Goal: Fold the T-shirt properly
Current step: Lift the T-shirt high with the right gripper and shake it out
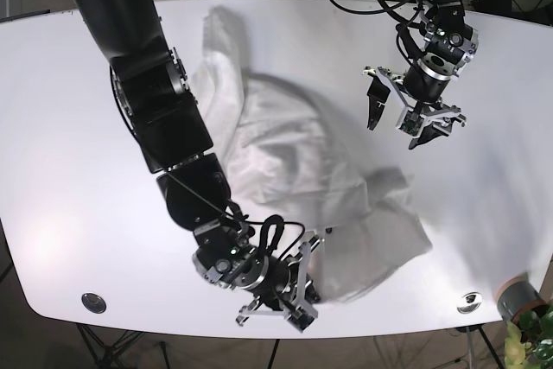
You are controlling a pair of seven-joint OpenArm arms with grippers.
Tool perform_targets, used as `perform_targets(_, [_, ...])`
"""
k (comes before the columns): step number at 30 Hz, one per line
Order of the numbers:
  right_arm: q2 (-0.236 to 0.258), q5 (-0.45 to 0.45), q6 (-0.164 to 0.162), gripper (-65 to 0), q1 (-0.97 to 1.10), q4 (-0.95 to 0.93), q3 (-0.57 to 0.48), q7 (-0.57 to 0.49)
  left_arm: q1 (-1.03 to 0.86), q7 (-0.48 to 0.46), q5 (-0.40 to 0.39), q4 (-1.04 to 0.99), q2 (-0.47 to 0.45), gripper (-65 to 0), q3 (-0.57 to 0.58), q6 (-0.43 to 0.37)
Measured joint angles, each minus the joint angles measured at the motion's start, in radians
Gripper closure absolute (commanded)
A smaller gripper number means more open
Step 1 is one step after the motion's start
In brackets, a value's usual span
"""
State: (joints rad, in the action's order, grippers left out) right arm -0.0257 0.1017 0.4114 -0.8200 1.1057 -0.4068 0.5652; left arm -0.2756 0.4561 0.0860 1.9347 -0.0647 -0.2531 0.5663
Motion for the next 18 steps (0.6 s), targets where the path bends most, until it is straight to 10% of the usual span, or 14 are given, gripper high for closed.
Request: perform_targets(18, [0.087,-0.008,0.072,-1.7,-0.347,0.217,0.15,0.351,0.107,0.001,0.005,0.018,0.083,-43.9,0.044,-0.005])
